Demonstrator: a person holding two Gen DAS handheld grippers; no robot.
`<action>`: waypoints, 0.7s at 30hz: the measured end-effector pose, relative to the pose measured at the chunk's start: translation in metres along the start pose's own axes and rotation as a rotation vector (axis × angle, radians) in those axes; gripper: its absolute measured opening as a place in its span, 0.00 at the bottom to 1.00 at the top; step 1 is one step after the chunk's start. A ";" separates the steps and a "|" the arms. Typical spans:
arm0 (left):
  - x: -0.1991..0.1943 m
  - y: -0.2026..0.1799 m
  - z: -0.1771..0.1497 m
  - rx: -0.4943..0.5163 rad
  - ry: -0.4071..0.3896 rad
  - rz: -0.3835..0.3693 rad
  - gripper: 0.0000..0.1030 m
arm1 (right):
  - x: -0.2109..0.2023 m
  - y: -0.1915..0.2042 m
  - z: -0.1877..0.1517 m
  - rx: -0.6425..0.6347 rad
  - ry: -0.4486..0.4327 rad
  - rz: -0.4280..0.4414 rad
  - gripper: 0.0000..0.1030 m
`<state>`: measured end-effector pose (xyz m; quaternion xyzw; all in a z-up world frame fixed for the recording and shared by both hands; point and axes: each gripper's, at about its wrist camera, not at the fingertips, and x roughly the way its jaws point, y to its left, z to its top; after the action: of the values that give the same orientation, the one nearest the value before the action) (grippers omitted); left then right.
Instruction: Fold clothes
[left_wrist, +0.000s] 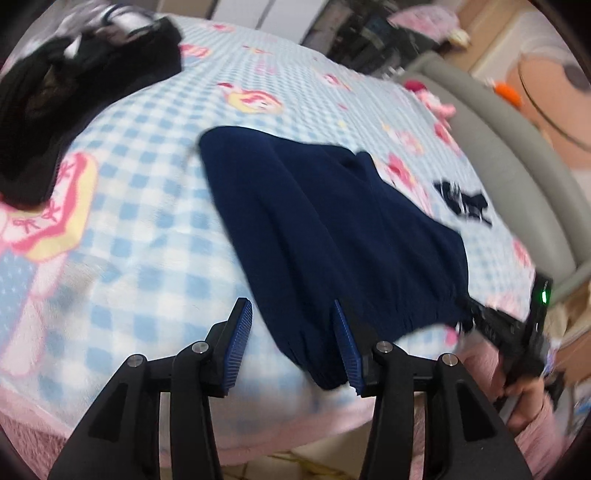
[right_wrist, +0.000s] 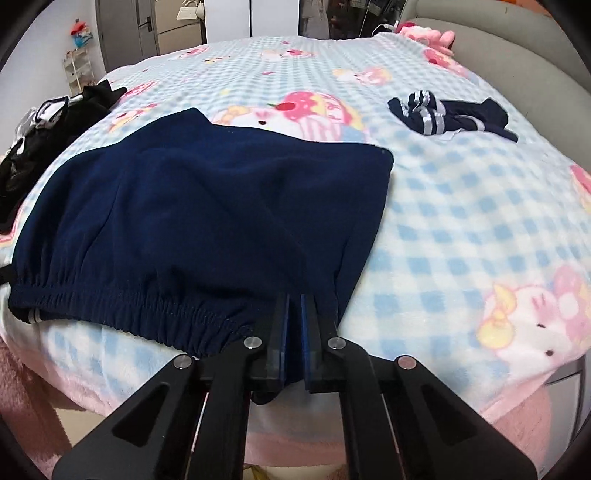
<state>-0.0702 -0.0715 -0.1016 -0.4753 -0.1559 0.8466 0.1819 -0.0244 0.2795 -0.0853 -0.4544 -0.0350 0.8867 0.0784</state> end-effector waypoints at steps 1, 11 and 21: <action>0.001 0.005 0.006 -0.009 0.003 0.005 0.46 | -0.003 0.002 0.002 -0.009 -0.007 -0.017 0.04; 0.035 0.012 0.009 -0.031 0.024 0.025 0.47 | 0.011 0.060 0.046 -0.171 0.008 0.198 0.45; 0.024 0.017 0.006 -0.013 0.019 -0.006 0.47 | 0.033 0.029 0.034 -0.115 0.014 0.012 0.24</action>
<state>-0.0897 -0.0760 -0.1240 -0.4840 -0.1612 0.8404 0.1829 -0.0735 0.2569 -0.0957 -0.4645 -0.0828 0.8804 0.0470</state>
